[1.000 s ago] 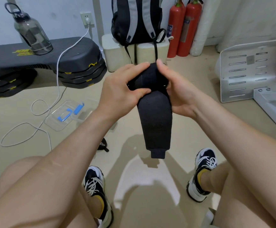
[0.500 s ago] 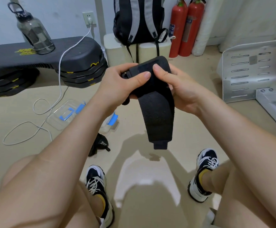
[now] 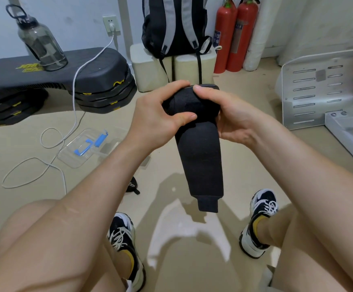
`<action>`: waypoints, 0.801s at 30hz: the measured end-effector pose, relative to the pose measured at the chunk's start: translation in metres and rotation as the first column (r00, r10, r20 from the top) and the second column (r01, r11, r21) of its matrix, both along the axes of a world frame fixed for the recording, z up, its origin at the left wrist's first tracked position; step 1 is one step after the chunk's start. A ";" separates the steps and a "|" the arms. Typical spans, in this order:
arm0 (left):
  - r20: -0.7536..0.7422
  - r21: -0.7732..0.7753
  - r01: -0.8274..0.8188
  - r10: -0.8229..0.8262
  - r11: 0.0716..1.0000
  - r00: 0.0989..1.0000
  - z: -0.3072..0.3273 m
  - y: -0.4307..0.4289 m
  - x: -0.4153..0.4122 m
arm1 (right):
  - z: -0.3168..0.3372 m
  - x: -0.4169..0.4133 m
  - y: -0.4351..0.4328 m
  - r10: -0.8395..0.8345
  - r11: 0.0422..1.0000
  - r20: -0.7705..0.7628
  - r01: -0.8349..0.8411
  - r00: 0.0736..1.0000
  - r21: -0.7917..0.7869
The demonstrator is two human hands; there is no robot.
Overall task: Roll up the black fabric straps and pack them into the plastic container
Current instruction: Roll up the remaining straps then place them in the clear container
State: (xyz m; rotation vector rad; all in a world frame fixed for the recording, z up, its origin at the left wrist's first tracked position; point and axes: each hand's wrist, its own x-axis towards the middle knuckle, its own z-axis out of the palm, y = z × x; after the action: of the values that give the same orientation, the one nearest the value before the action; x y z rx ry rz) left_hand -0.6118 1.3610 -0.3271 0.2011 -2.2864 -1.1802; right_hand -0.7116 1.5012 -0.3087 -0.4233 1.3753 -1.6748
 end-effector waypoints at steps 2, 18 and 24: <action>-0.039 -0.081 -0.012 0.009 0.997 0.999 -0.003 0.001 0.000 | 0.001 0.001 0.000 0.012 1.000 0.013 -0.011 1.000 -0.028; 0.210 0.869 -0.027 -0.320 0.493 0.924 -0.018 0.023 -0.003 | -0.012 -0.010 -0.003 -0.277 0.955 -0.272 0.233 0.921 -0.185; 0.210 0.882 -0.092 -0.212 0.462 0.954 -0.008 0.023 -0.001 | -0.017 -0.005 -0.004 -0.276 0.959 -0.415 0.221 0.867 -0.177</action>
State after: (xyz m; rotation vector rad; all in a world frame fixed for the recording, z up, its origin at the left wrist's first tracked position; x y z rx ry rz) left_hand -0.6131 1.3844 -0.3350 0.7308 -1.6191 -2.4599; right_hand -0.7164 1.4972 -0.3257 -0.7577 1.7141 -1.9647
